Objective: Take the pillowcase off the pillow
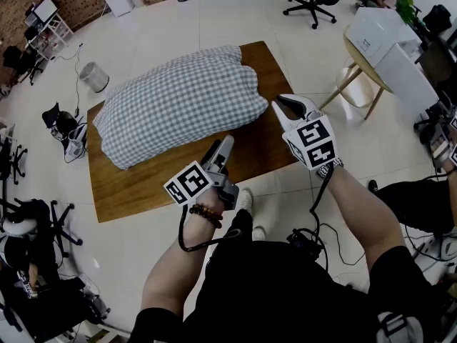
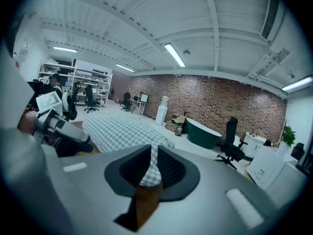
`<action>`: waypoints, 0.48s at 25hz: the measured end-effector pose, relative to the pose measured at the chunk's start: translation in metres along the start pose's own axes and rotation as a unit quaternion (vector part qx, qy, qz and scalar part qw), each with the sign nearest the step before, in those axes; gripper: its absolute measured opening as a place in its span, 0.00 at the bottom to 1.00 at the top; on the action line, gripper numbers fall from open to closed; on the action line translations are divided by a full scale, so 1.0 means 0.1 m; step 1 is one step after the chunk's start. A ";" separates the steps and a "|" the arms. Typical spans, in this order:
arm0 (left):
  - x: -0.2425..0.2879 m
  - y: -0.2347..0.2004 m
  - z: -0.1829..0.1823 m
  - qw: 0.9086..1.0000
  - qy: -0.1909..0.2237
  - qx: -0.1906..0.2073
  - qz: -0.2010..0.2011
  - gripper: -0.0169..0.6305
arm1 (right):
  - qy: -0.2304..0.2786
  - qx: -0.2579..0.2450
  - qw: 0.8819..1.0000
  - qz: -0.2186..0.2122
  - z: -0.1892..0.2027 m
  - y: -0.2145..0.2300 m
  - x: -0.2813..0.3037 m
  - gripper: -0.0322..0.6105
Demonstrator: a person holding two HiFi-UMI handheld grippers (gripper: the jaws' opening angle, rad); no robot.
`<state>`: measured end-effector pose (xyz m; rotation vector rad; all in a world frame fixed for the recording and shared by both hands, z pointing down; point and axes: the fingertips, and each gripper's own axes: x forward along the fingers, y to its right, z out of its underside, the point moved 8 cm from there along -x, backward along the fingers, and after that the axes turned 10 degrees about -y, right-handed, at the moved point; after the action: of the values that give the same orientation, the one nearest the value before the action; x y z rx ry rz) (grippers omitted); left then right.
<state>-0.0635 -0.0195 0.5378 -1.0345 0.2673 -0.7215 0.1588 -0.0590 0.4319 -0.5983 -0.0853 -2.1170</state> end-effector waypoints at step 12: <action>0.80 -1.09 -0.44 0.995 -0.010 -0.098 -0.015 0.57 | -0.132 0.108 0.985 -0.039 0.47 1.06 1.77 0.21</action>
<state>-0.0730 -0.1360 0.6190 -1.2337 0.3117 -0.7216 0.1772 -0.2425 0.5349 -0.7502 -0.4876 -2.0568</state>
